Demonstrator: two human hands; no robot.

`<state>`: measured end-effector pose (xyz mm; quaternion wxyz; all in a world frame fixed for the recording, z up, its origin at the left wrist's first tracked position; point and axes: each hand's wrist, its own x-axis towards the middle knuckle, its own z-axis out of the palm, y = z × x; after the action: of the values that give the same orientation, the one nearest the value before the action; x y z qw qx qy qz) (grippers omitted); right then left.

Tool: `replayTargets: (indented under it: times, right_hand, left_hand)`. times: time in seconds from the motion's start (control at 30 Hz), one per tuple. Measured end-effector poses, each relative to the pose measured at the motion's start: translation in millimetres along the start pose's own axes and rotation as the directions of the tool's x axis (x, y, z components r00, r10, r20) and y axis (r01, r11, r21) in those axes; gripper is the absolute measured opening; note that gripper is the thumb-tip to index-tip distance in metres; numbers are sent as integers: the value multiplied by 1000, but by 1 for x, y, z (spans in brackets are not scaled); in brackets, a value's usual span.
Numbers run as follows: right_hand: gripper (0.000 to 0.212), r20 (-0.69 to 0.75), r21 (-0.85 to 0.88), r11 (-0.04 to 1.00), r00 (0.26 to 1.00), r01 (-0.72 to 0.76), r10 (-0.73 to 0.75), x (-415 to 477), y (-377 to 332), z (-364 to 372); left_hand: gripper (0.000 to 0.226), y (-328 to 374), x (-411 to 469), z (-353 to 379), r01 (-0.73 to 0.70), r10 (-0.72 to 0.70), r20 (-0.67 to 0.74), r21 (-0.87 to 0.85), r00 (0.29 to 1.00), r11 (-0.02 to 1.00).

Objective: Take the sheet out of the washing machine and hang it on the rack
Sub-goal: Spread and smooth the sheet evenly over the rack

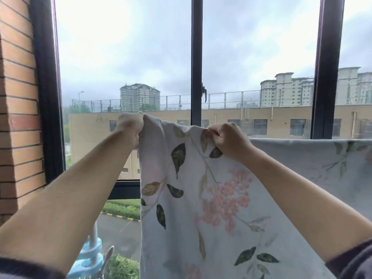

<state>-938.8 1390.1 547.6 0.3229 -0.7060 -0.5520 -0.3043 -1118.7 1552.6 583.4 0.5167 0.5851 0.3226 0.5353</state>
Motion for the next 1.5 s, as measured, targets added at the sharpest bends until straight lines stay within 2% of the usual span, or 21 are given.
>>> replayTargets:
  times: [0.07, 0.13, 0.17, 0.23, 0.33, 0.4, 0.47, 0.53, 0.6, 0.7, 0.77, 0.83, 0.93, 1.03, 1.13, 1.2, 1.27, 1.3, 1.37, 1.43, 1.5]
  right_hand:
    - [32, -64, 17, 999, 997, -29, 30, 8, -3, -2]
    - [43, -80, 25, 997, 994, -72, 74, 17, -5, -4]
    - [40, -55, 30, 996, 995, -85, 87, 21, -6, -4]
    - [20, 28, 19, 996, 996, -86, 85, 20, -9, -7]
    - [39, 63, -20, 1000, 998, -2, 3, 3, -9, -10]
    - [34, 54, -58, 997, 997, 55, -52, -10, -7, -8]
    - [20, 70, -33, 999, 997, 38, -36, -16, -5, -3]
    - [22, 42, -30, 999, 999, 10, -8, -13, -7, -1]
    - [23, -5, -77, 997, 1000, 2, -2, -5, -13, -2]
    - [24, 4, -76, 996, 999, 37, -36, 4, -22, -5]
    - [24, 136, -26, 996, 987, 88, -84, 2, -27, -4]
    - [20, 201, 12, 994, 974, 107, -107, -1, -27, 0]
    - [20, 104, 56, 998, 994, 32, -38, -3, -24, 5]
    - [20, 32, 6, 1000, 999, -12, 12, 1, -27, 12]
    - [19, -40, 57, 998, 999, -30, 32, 9, -34, 16]
    - [19, -108, 143, 988, 992, -55, 70, 20, -38, 14]
    - [21, -179, 222, 973, 978, -70, 111, 37, -42, 14]
    - [22, -186, 241, 969, 977, -57, 104, 44, -45, 15]
    - [23, -143, 227, 974, 988, -16, 50, 54, -52, 21]
    - [24, -1, 175, 985, 1000, 0, 0, 54, -56, 31]
    - [24, 192, 129, 992, 981, -7, -18, 46, -56, 40]
  left_hand:
    - [13, 2, -4, 2, 32, -33, 96, 16, 995, 999]
    - [11, 8, -6, 5, -5, 2, 132, 21, 991, 1000]
    - [16, 9, -5, 6, -30, 29, 99, 3, 995, 1000]
    - [26, 11, -2, 6, -49, 48, -5, -25, 999, 998]
    - [22, 9, 5, 1, -43, 41, -117, -18, 992, 999]
    - [19, 7, 10, -1, -46, 44, -139, -6, 989, 999]
    - [16, 3, 13, -2, -57, 59, -124, 24, 991, 998]
    - [18, 0, 14, -2, -91, 107, -96, 161, 990, 983]
    - [24, -4, 9, -5, -178, 216, -42, 425, 975, 888]
    - [13, -10, -6, -8, -325, 326, 158, 763, 932, 559]
    - [7, -14, -9, -12, -353, 306, 239, 841, 922, 409]
    - [6, -15, -6, -17, -337, 240, 260, 862, 935, 379]
    - [25, -16, -1, -23, -227, 114, 198, 889, 974, 398]
    - [35, -21, -2, -28, -199, 41, 207, 835, 977, 514]
    - [32, -22, -2, -30, -287, 206, 200, 694, 958, 661]
    - [38, -14, -1, -35, -285, 299, 68, 557, 952, 780]
    - [42, -3, 8, -41, -261, 329, -91, 428, 940, 865]
    - [42, 0, 13, -44, -254, 339, -141, 419, 930, 872]
    - [38, -2, 22, -50, -223, 359, -180, 515, 916, 827]
    - [31, -15, 25, -56, -154, 322, -146, 652, 935, 742]
    - [29, -31, 29, -62, -61, 189, -99, 719, 977, 693]
